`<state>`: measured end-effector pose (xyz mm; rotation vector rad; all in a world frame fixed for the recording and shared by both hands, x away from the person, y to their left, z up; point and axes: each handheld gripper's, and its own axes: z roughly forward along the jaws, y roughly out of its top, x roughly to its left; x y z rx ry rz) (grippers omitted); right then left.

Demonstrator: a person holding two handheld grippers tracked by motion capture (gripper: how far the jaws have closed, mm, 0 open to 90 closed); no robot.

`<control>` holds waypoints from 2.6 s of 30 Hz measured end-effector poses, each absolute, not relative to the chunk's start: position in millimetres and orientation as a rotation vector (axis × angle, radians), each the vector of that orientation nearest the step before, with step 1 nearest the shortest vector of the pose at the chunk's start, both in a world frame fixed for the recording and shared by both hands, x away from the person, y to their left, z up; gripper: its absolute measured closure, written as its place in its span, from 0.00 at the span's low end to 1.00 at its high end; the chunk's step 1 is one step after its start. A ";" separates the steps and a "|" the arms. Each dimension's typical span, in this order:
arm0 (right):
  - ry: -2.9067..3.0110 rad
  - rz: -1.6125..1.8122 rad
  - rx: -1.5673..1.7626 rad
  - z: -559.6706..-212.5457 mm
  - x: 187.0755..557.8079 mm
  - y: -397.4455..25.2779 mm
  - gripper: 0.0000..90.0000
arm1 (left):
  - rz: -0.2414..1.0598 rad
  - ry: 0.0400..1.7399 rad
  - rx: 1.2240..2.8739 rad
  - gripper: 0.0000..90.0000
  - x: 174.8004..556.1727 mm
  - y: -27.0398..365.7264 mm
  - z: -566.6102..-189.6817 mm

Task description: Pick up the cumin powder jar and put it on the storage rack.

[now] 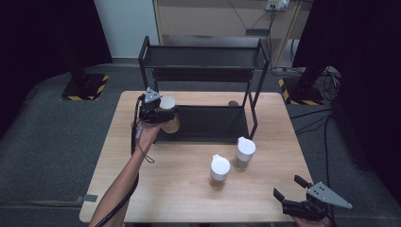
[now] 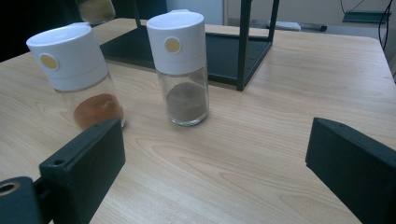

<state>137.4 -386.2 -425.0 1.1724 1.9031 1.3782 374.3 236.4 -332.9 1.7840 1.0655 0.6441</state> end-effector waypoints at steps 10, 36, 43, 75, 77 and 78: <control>1.904 1.385 1.175 -425.6 138.0 -387.2 0.06 | 0.657 1.123 1.770 0.36 390.2 226.3 -354.8; 1.907 1.391 1.176 -426.0 138.7 -388.1 0.06 | 0.655 1.191 1.779 0.36 402.7 220.6 -386.7; 1.911 1.391 1.178 -425.9 139.2 -388.1 0.06 | 0.663 1.177 1.784 0.36 402.5 220.4 -388.7; 1.915 1.395 1.172 -425.5 138.9 -388.2 0.06 | 0.639 0.973 1.775 0.03 379.9 235.8 -316.6; 1.918 1.392 1.170 -425.3 139.1 -387.9 0.06 | 0.639 0.959 1.770 0.03 375.6 238.8 -311.7; 1.918 1.393 1.170 -425.2 139.1 -387.8 0.06 | 0.640 0.956 1.770 0.03 374.7 239.5 -310.4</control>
